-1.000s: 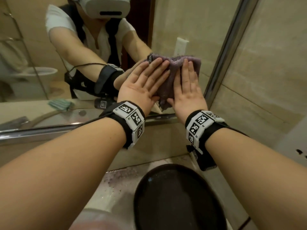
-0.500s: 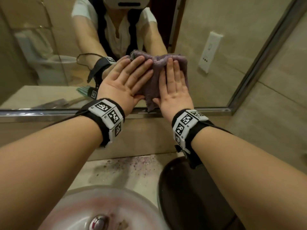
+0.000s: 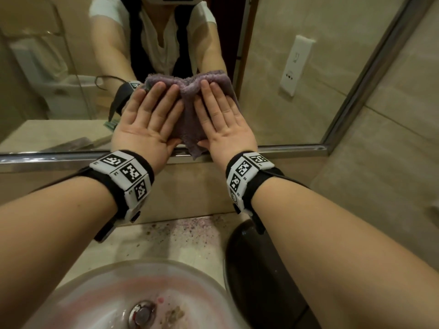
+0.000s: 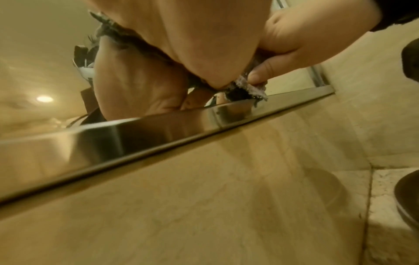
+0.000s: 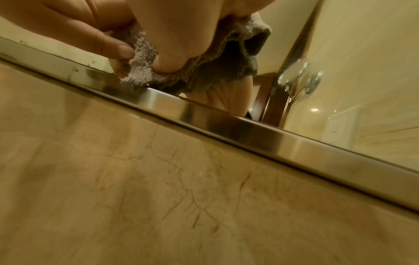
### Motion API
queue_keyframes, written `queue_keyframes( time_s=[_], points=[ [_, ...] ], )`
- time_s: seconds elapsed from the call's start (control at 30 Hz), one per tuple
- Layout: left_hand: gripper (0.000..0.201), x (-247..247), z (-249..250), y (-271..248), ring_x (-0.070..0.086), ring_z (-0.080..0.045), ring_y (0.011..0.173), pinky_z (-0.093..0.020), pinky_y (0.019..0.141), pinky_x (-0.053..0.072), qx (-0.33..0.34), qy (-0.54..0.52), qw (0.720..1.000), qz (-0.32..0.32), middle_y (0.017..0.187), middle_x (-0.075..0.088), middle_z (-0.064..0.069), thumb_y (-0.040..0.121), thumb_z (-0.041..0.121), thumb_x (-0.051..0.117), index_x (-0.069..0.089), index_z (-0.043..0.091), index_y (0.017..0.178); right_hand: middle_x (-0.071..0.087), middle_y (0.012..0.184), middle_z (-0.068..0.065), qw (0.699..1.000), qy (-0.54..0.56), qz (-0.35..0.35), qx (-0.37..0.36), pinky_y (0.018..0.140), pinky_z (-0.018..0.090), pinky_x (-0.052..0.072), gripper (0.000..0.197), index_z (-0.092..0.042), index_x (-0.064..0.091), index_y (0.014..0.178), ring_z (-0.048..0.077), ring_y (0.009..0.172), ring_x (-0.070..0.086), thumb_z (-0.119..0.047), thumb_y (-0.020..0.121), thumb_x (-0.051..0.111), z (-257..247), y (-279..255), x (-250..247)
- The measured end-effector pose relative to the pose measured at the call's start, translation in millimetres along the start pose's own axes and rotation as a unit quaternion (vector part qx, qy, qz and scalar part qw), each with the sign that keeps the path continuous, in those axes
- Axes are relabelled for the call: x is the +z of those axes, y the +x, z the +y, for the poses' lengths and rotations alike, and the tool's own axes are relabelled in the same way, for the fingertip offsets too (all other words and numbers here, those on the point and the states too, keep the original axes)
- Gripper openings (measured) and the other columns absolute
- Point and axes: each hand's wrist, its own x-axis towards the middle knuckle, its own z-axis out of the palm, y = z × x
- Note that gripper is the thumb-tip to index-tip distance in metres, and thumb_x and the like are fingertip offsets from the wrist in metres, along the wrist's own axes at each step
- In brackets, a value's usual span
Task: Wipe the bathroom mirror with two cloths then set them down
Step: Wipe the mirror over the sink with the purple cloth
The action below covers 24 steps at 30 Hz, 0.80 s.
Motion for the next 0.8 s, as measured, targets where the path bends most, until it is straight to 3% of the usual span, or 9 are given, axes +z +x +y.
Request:
queue_keyframes(
  time_s=[0.1,0.2,0.27,0.37,0.43,0.57,0.63,0.8],
  points=[
    [0.077,2.0,17.4,6.1,-0.061,-0.023,0.108,-0.039,0.092,-0.043,-0.013,-0.019,1.0,-0.016,0.125,-0.056,-0.007,0.095,0.051,0.018,-0.04,0.013,0.127,0.028,0.151,0.015,0.998,-0.03,-0.049,0.018,0.116,0.033,0.004,0.09,-0.004,0.024,0.145,0.029,0.14,0.025,-0.038,0.075,0.068,11.9,-6.4,-6.5],
    [0.077,-2.1,38.1,19.5,-0.061,-0.027,0.106,-0.04,0.09,-0.044,-0.006,-0.018,1.0,-0.016,0.121,-0.06,-0.01,0.096,0.05,0.014,-0.045,0.01,0.124,-0.007,0.157,0.011,0.99,-0.051,-0.125,0.03,0.112,0.032,-0.012,0.085,-0.009,-0.009,0.146,0.026,0.144,-0.006,-0.039,0.091,0.048,31.5,-14.2,-13.5],
    [0.077,-7.0,52.7,31.1,-0.058,-0.029,0.108,-0.042,0.087,-0.045,0.008,-0.002,1.0,-0.012,0.118,-0.061,-0.012,0.097,0.049,0.011,-0.049,0.008,0.12,-0.019,0.155,0.009,0.986,-0.056,-0.147,0.059,0.109,0.031,-0.018,0.085,-0.011,-0.019,0.144,0.024,0.143,-0.017,-0.042,0.094,0.041,47.9,-20.8,-17.8],
    [0.081,-15.7,77.2,48.1,-0.053,-0.029,0.111,-0.044,0.087,-0.043,0.035,0.008,0.999,0.01,0.116,-0.062,-0.015,0.096,0.049,0.01,-0.055,0.005,0.114,-0.024,0.153,0.009,0.977,-0.038,-0.173,0.119,0.109,0.032,-0.019,0.088,-0.013,-0.023,0.142,0.025,0.142,-0.02,-0.046,0.094,0.041,70.6,-34.2,-17.7],
    [0.081,-20.4,93.6,58.7,-0.048,-0.026,0.12,-0.043,0.092,-0.04,0.06,0.001,0.998,0.028,0.12,-0.059,-0.014,0.096,0.049,0.013,-0.052,0.007,0.119,-0.026,0.153,0.01,0.966,-0.026,-0.191,0.171,0.108,0.033,-0.02,0.09,-0.013,-0.027,0.14,0.026,0.141,-0.022,-0.048,0.093,0.041,82.0,-44.5,-14.7],
    [0.073,-26.7,126.1,78.9,-0.027,-0.028,0.138,-0.042,0.097,-0.033,0.109,-0.001,0.993,0.054,0.144,-0.04,-0.01,0.098,0.042,0.018,-0.037,0.007,0.131,-0.027,0.152,0.011,0.947,-0.003,-0.196,0.254,0.113,0.035,-0.014,0.094,-0.012,-0.025,0.143,0.026,0.141,-0.023,-0.051,0.091,0.043,105.5,-64.3,-6.1],
    [0.072,-31.9,143.4,88.2,-0.024,-0.029,0.139,-0.04,0.097,-0.032,0.13,0.006,0.99,0.062,0.15,-0.03,-0.01,0.098,0.039,0.019,-0.035,0.006,0.133,-0.025,0.153,0.01,0.943,0.002,-0.188,0.276,0.115,0.035,-0.01,0.095,-0.012,-0.021,0.145,0.025,0.142,-0.021,-0.05,0.09,0.047,120.8,-73.7,-2.8],
    [0.07,-36.8,185.6,106.4,-0.023,-0.029,0.14,-0.039,0.103,-0.024,0.152,0.009,0.985,0.087,0.151,-0.027,-0.012,0.1,0.038,0.018,-0.028,0.005,0.14,-0.024,0.153,0.01,0.936,-0.025,-0.192,0.295,0.115,0.034,-0.008,0.094,-0.01,-0.02,0.145,0.024,0.142,-0.018,-0.048,0.09,0.047,157.2,-92.0,-2.9]
  ],
)
